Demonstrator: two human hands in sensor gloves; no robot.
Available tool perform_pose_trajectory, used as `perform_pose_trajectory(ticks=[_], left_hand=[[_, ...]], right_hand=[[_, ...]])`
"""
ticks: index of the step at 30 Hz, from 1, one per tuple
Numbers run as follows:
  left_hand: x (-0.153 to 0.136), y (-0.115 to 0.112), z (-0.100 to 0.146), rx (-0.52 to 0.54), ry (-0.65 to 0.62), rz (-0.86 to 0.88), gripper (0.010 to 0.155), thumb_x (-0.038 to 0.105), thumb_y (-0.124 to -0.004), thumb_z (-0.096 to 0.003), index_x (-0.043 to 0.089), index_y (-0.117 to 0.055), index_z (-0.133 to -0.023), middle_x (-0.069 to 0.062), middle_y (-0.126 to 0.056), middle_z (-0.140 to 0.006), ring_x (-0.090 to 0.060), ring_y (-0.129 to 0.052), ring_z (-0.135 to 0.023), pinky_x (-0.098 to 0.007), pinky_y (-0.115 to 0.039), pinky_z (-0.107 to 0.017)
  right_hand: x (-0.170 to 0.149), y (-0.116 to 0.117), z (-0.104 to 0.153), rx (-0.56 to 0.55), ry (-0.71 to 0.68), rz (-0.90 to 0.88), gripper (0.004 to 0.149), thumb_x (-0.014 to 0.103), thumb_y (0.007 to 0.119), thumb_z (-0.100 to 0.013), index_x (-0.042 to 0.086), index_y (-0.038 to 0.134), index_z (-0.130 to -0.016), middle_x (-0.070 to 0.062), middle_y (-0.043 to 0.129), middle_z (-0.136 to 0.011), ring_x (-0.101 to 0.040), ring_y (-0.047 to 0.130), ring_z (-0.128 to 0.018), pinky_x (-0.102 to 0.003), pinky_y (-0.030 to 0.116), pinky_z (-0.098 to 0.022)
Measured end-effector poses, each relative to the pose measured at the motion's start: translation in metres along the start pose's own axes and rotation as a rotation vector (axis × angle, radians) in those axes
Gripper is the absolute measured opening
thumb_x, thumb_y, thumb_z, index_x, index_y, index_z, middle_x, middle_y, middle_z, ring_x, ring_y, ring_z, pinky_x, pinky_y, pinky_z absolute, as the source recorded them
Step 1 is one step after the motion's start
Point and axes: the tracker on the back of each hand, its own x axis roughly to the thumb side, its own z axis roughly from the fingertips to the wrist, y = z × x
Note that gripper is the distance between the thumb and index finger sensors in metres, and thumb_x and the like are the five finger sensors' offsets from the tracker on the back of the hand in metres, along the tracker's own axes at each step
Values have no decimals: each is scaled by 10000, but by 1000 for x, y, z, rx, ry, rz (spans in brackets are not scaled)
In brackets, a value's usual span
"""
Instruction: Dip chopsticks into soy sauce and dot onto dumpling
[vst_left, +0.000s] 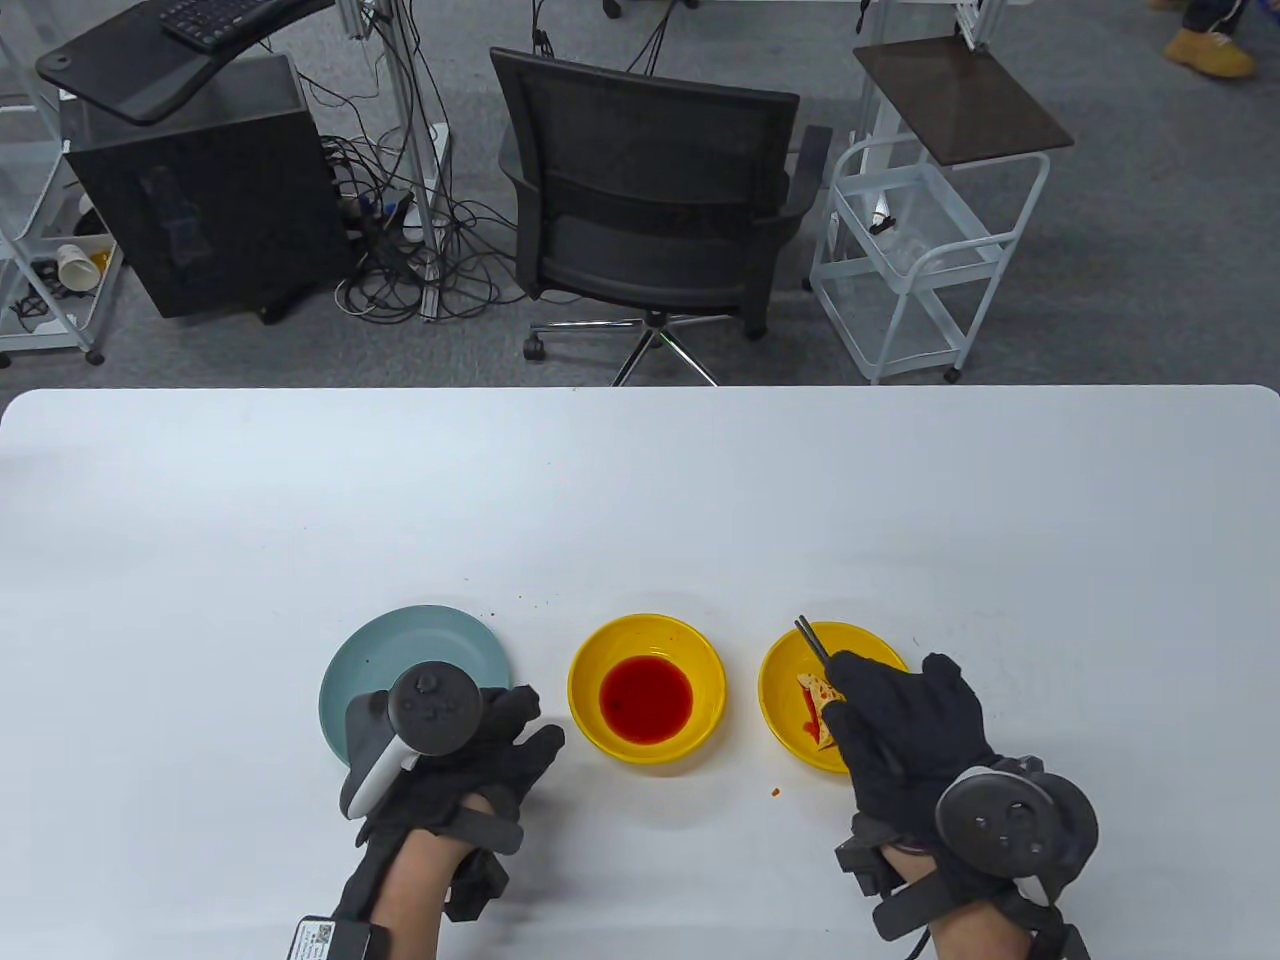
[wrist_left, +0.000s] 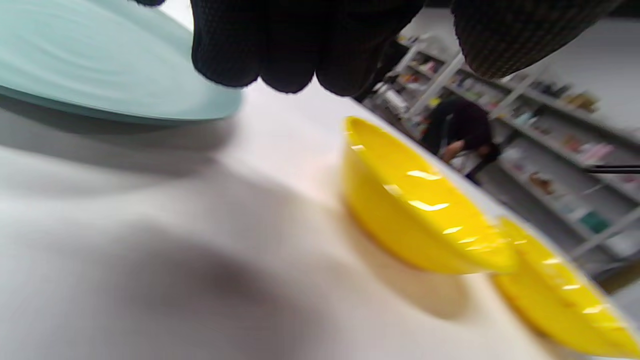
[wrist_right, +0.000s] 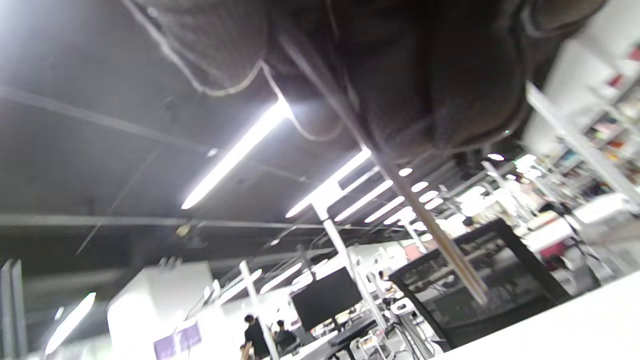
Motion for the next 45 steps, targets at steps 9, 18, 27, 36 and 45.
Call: perform_pose_trajectory(ticks=[9,18,27,36,45], left_hand=[[55,-42,8,-408,-311,570,618,622,-843,-442,155,-953,-832,-49,-981,-803,-353,-1000,-693,-657,-630,-681],[64,-54,16,-456,-285,644,632,632,-863,-422,127,-983,-783,-63,-1030,-723,-331,-1055,-598,-646,-682,-648],[55,-70,11,-538,-186,780,491,481,-961,-425,83,-1014,-708,-88,-1056,-596,-297,-1074,-467,-649,-713,-627],[52,-67,8,-527,-152,738,505,497,-961,-411,80,-1024,-687,-100,-1043,-575,-315,-1044,-454,-656,-690,-640],[22,-39,-3,-304,1,360,497,488,-961,-416,80,-1028,-691,-102,-1044,-584,-318,-1042,-465,-656,-680,-648]], right_hand=[[56,52,15,149,-174,387,505,441,727,-442,200,773,-884,-208,826,-881,-471,890,-674,-757,505,-668],[82,87,28,203,-238,565,512,424,723,-432,191,753,-887,-224,798,-890,-485,872,-679,-760,487,-665],[89,98,34,229,-200,689,487,399,714,-442,199,747,-886,-253,740,-923,-509,825,-715,-784,416,-663],[80,98,31,291,-180,630,606,445,708,-451,231,588,-1005,-211,649,-1007,-468,789,-789,-773,400,-680],[58,80,21,288,-40,535,733,518,707,-446,201,446,-1053,-210,535,-1071,-471,744,-836,-774,378,-688]])
